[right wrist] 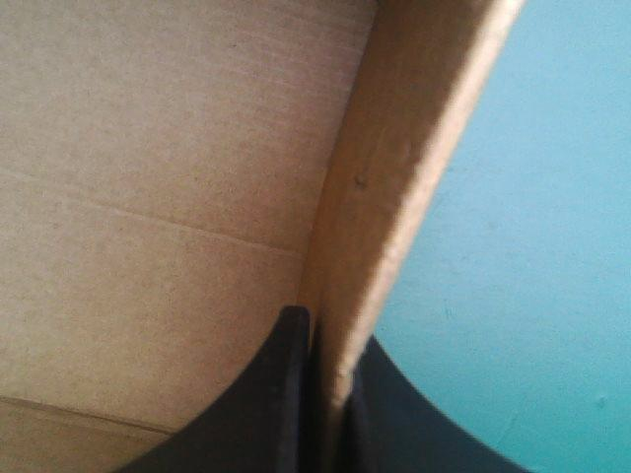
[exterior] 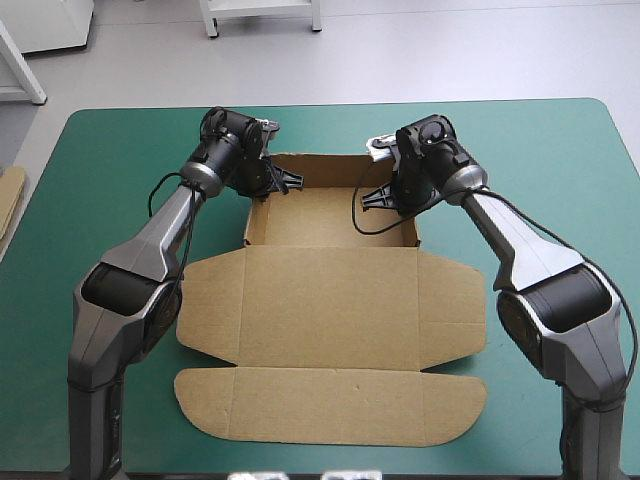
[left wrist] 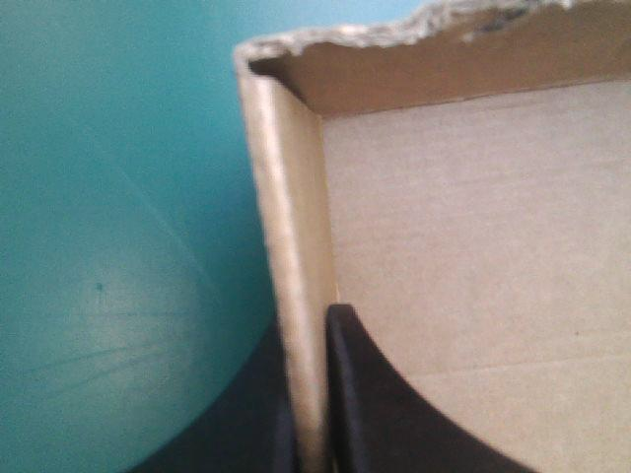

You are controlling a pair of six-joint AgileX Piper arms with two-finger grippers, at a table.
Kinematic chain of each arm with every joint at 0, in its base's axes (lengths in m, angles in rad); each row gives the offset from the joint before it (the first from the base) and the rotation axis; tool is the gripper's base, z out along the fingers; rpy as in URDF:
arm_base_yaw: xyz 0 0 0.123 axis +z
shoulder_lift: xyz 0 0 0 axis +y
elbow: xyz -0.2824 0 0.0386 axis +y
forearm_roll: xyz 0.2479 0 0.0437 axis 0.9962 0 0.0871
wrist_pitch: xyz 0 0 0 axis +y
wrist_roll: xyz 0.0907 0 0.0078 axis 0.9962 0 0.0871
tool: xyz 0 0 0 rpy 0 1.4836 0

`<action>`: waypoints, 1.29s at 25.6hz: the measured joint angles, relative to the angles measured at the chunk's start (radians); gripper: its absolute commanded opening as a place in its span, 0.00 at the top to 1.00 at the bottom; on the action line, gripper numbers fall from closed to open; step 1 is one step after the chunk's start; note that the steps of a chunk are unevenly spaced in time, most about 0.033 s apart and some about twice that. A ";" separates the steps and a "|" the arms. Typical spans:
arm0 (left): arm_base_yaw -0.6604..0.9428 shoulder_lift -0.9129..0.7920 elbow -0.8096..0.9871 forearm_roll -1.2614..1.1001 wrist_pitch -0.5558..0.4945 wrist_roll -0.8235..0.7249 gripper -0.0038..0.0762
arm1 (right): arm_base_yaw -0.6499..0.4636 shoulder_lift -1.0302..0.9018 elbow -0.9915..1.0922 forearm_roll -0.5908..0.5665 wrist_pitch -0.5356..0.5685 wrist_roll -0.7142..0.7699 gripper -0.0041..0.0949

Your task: Fold the box

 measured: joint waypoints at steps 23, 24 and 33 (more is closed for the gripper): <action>-0.002 -0.010 0.000 -0.106 0.016 0.071 0.32 | 0.012 0.022 -0.095 0.018 0.008 -0.034 0.27; -0.002 -0.012 0.000 -0.108 0.017 0.071 0.32 | 0.012 0.022 -0.095 0.017 0.008 -0.033 0.27; -0.002 -0.014 0.000 -0.111 0.017 0.073 0.32 | 0.015 0.022 -0.097 -0.017 0.008 -0.021 0.27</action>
